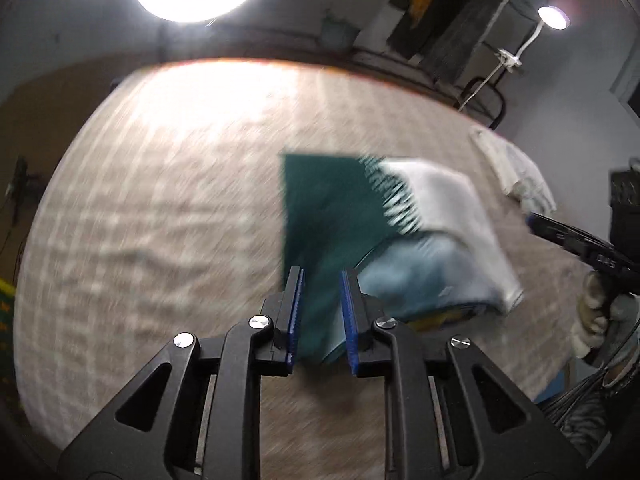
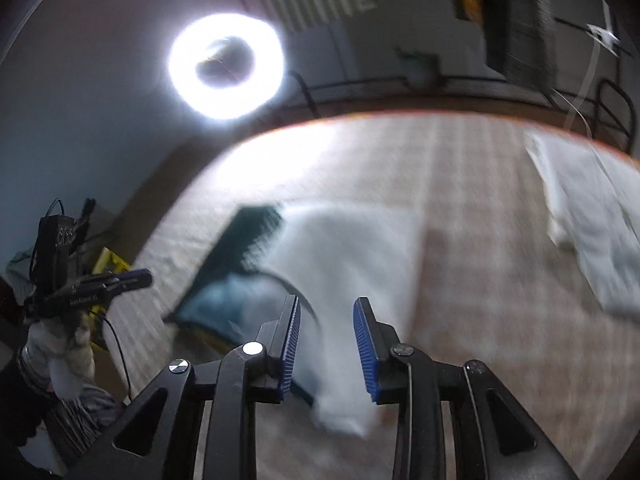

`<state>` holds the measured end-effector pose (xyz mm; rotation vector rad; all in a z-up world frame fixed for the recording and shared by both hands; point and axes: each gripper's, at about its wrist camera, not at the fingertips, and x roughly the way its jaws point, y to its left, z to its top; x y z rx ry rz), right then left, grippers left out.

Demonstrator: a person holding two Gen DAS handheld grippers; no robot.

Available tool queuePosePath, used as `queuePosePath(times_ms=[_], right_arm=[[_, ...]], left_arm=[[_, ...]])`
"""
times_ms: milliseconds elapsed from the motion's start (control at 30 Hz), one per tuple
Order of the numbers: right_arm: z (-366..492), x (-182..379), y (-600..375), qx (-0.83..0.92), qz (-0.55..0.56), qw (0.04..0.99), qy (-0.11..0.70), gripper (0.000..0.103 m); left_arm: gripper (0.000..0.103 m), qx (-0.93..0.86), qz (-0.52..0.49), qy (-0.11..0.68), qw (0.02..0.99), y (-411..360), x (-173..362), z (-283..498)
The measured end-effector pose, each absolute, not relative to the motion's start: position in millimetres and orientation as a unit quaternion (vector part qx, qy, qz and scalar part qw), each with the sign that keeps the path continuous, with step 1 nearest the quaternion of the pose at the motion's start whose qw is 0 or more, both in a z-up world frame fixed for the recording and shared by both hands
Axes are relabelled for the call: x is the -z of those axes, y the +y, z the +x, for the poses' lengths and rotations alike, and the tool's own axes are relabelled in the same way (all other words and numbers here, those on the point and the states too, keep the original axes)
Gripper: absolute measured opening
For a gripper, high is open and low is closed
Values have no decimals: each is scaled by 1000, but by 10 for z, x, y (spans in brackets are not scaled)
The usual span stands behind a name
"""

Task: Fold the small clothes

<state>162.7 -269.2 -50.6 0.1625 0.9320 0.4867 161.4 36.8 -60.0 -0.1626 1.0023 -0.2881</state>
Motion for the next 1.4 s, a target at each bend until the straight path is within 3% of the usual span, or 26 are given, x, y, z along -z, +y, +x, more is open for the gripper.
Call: queuePosePath(times_ms=[133,500,733,867,900,933,1000,1267,1400], right_arm=[[2001,527,-2293,-253,48,862,437,21],[2621,1138,-1867,-246,4,846,474,20],[2682,1351,-1890,-243,-1,837,490,20],[2616,1169,-2025,-236,18,832,502,27],[2587,1110,-2074,-233,17,836,497,30],[2521,1033,-2162,-227,17,842,488,34],[2398,928,-2393,-220,40,847,482,41],[2080,1215,-3260,-208,181,802,530,46],[2020,1486,-3522,-223,258,764,547,46]], left_arm=[[17,136,-92,479,863,32,655,1953],[17,126,-54,524,841,-377,1296,2319],[17,135,-37,511,848,-396,1298,2254],[18,126,-45,497,857,-203,1108,2158],[22,123,-47,490,862,-135,1055,2132],[39,120,-56,484,865,-21,993,2101],[58,116,-76,480,866,164,941,2092],[58,117,-267,545,786,977,1331,2249],[59,135,-314,550,762,1072,1440,2274]])
